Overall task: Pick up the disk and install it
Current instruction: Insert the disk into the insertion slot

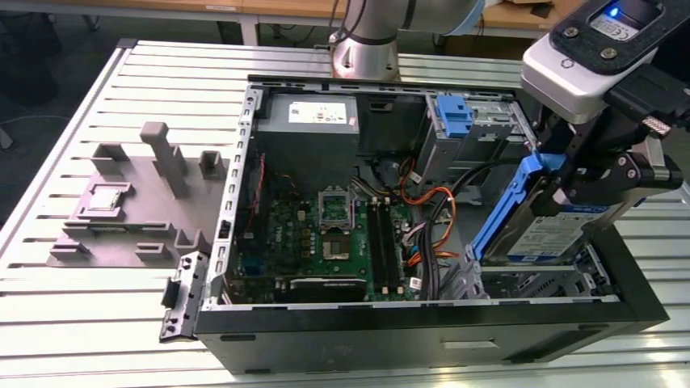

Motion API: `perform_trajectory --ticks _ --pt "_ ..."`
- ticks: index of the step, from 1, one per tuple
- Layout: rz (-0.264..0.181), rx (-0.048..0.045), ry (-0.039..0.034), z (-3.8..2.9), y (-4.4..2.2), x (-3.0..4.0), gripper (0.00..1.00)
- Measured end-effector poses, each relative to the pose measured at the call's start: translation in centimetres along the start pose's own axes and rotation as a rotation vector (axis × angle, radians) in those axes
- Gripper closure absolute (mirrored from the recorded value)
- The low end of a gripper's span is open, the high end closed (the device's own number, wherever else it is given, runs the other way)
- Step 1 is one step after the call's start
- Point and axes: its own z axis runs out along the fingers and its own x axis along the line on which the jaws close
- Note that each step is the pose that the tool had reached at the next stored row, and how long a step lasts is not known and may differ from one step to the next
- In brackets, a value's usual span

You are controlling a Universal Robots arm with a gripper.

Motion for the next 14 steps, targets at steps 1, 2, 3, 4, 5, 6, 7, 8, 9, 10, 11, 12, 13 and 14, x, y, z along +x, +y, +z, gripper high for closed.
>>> perform_trajectory --ticks 1,2,3,4,5,6,7,8,9,10,11,12,13,14 --pt "0.0 0.0001 0.0 0.05 0.0 0.0 0.63" --pt "0.0 0.0001 0.0 0.1 0.0 0.0 0.63" --pt "0.0 0.0002 0.0 0.12 0.0 0.0 0.63" --pt "0.0 0.0002 -0.0001 0.13 0.0 0.0 0.63" --pt "0.0 0.0002 -0.0001 0.15 0.0 0.0 0.63" --pt "0.0 0.0002 -0.0001 0.15 0.0 0.0 0.63" --pt "0.0 0.0002 -0.0001 0.15 0.0 0.0 0.63" --pt "0.0 0.0002 0.0 0.16 0.0 0.0 0.63" --pt "0.0 0.0002 0.0 0.17 0.0 0.0 0.63" --pt "0.0 0.0002 0.0001 0.2 0.0 0.0 0.63" --pt "0.0 0.0002 0.0002 0.21 0.0 0.0 0.63" --pt "0.0 0.0002 0.0002 0.22 0.0 0.0 0.63" --pt "0.0 0.0002 0.0003 0.23 0.0 -0.01 0.63" --pt "0.0 0.0002 0.0003 0.24 0.0 -0.02 0.63"
